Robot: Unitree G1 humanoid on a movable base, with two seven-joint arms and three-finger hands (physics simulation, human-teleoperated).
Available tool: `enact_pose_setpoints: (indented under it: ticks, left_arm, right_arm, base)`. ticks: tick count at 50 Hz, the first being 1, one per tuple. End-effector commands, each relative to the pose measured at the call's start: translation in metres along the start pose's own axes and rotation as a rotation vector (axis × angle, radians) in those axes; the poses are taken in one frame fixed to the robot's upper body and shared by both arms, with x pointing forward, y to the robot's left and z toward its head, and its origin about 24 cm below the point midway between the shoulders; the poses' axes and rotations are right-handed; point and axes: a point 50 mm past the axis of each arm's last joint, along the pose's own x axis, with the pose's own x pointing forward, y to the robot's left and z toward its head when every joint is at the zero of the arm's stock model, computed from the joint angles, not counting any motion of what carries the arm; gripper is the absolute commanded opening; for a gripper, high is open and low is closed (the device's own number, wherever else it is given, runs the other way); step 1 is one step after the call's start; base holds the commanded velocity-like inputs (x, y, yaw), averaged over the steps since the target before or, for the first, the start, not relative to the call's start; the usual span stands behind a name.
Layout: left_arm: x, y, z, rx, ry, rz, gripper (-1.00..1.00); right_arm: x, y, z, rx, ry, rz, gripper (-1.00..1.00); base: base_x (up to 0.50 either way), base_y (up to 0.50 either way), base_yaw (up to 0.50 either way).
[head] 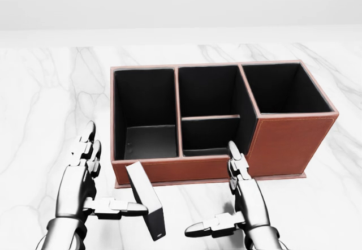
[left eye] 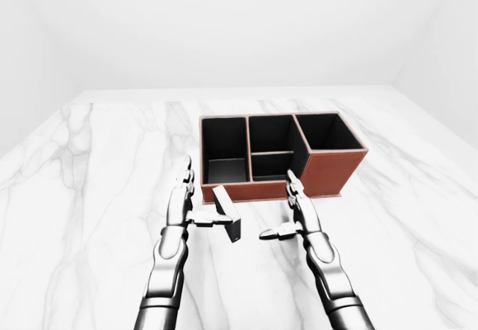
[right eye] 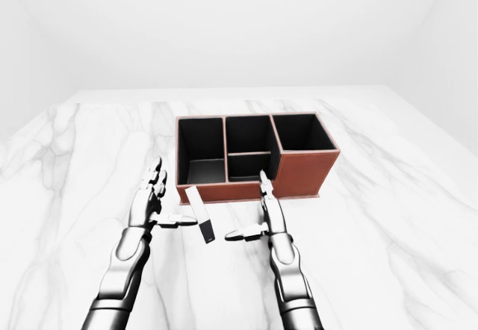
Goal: Pick up the book and place it in the right compartment of the caddy.
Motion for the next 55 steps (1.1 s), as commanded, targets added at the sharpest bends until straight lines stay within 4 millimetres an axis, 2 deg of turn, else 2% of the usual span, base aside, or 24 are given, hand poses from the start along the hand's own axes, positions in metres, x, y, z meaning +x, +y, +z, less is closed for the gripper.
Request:
enact_pose_setpoints:
  ticks: [1,16,29,44,55]
  left_arm:
    - [0.0,-0.001,-0.008,-0.011,0.034,0.0,1.0]
    - [0.001,-0.001,-0.008,-0.012,0.033,-0.005,1.0]
    - [0.002,-0.002,-0.011,-0.01,0.048,-0.011,1.0]
    - [0.002,-0.003,-0.01,-0.011,0.043,-0.016,1.0]
    - [0.002,-0.003,-0.012,-0.011,0.053,-0.019,1.0]
  right_arm:
    - [0.006,0.01,-0.031,-0.022,0.15,0.029,1.0]
    - [0.001,0.031,-0.03,-0.056,0.137,0.091,1.0]
    - [0.001,0.054,-0.043,-0.098,0.2,0.147,1.0]
    - [0.012,0.07,-0.052,-0.137,0.267,0.178,1.0]
    - [0.018,0.078,-0.047,-0.157,0.257,0.196,1.0]
  base:
    - [0.0,0.0,0.0]
    - [0.0,0.0,0.0]
    - [0.0,0.0,0.0]
    - [0.0,0.0,0.0]
    - [0.0,0.0,0.0]
